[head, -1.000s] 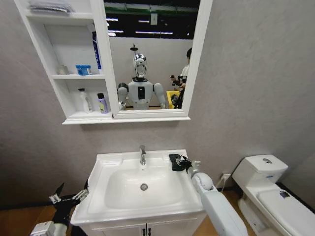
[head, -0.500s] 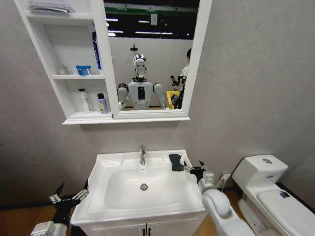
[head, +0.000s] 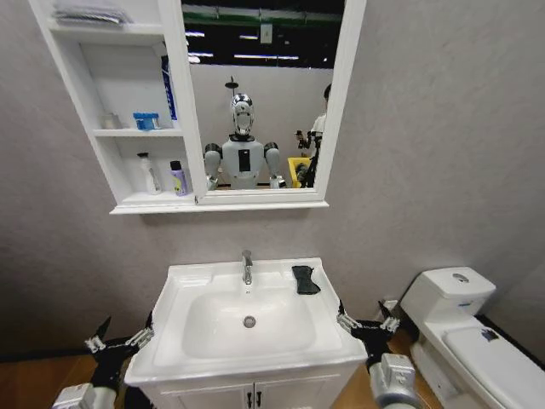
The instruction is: Move facial cleanser and shampoo from washbasin to cabinet, then wipe washbasin with towel.
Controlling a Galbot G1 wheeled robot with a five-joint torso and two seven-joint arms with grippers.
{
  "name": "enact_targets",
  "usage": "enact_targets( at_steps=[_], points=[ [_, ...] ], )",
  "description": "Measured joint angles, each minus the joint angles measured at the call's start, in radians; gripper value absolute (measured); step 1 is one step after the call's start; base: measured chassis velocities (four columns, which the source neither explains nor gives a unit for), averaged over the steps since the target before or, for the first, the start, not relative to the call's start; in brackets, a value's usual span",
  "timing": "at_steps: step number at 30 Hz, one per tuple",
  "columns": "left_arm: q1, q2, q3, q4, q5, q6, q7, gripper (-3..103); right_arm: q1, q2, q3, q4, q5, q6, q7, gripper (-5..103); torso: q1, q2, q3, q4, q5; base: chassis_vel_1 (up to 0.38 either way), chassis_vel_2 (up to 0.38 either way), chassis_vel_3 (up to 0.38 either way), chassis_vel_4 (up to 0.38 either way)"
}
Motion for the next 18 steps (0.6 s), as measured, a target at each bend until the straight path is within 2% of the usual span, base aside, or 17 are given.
enact_targets(
  at_steps=[7, 10, 11, 18],
  points=[
    [0.000, 0.000, 0.000, 0.000, 0.000, 0.000, 0.000, 100, -0.026, -0.002, -0.003, 0.028, -0.008, 0.001, 0.000, 100, 0.000, 0.000, 0.000, -0.0003, 0.0003, 0.188, -0.194, -0.192, 0.195],
    [0.000, 0.000, 0.000, 0.000, 0.000, 0.000, 0.000, 100, -0.035, -0.003, -0.005, 0.046, -0.009, 0.001, 0.000, 100, -0.001, 0.000, 0.000, -0.0001, -0.0008, 0.230, -0.273, -0.235, 0.245],
    [0.000, 0.000, 0.000, 0.000, 0.000, 0.000, 0.000, 100, -0.040, -0.004, -0.007, 0.053, -0.010, 0.002, 0.000, 100, -0.001, 0.000, 0.000, -0.0001, 0.0003, 0.313, -0.260, -0.288, 0.269],
    [0.000, 0.000, 0.000, 0.000, 0.000, 0.000, 0.000, 100, -0.069, -0.005, -0.020, 0.073, -0.017, 0.013, -0.002, 100, -0.001, 0.000, 0.000, -0.0003, 0.0000, 0.324, -0.295, -0.295, 0.297]
  ],
)
